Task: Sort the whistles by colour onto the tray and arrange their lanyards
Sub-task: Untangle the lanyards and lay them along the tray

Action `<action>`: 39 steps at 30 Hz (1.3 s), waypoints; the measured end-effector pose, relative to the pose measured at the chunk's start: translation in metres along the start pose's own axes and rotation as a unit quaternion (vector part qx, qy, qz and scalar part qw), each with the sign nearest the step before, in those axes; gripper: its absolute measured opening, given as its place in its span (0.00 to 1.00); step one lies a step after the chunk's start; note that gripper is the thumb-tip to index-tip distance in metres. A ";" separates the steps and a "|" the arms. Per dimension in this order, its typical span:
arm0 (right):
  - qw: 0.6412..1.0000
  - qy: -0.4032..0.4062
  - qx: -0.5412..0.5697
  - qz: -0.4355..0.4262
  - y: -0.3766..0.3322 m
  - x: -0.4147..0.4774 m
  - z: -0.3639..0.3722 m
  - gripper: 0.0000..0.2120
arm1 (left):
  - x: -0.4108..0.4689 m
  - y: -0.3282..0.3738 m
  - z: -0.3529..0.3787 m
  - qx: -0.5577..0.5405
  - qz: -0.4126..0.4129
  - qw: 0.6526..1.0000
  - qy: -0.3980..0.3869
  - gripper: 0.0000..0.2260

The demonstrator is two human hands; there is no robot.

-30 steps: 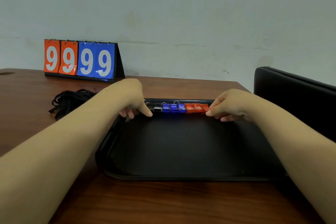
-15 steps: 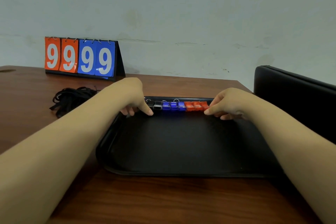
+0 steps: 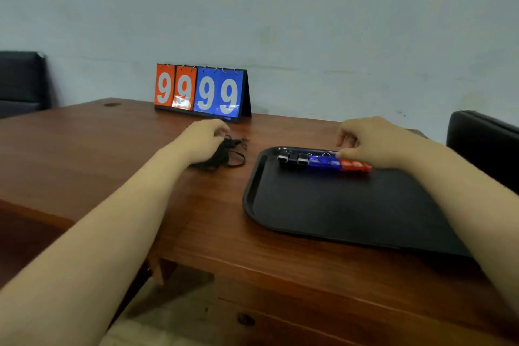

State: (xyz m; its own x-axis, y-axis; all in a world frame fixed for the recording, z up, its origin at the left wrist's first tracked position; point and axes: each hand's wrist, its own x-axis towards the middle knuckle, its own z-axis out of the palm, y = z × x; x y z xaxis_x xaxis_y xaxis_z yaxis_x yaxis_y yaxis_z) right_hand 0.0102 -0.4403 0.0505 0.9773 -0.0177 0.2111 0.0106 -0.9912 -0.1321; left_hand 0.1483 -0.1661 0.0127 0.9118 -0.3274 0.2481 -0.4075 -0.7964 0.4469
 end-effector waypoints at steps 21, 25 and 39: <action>0.996 -0.048 -0.072 -0.016 -0.146 0.109 0.096 0.08 | -0.030 -0.042 0.023 0.124 0.081 0.989 -0.002 0.19; 0.994 0.033 -0.094 -0.054 -0.152 0.108 0.102 0.04 | -0.032 -0.043 0.022 0.154 0.059 0.983 0.075 0.12; 0.699 -0.050 0.713 -0.016 -0.102 0.020 0.031 0.15 | -0.033 -0.042 0.021 0.166 0.076 0.973 0.139 0.12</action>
State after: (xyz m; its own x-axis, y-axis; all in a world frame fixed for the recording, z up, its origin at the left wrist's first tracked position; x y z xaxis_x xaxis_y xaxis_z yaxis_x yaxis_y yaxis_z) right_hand 0.0347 -0.3360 0.0382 0.9811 0.0815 0.1756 0.1622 0.1489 -0.9754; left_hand 0.1367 -0.1324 -0.0325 0.7739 -0.3411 0.5335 -0.4564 -0.8845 0.0965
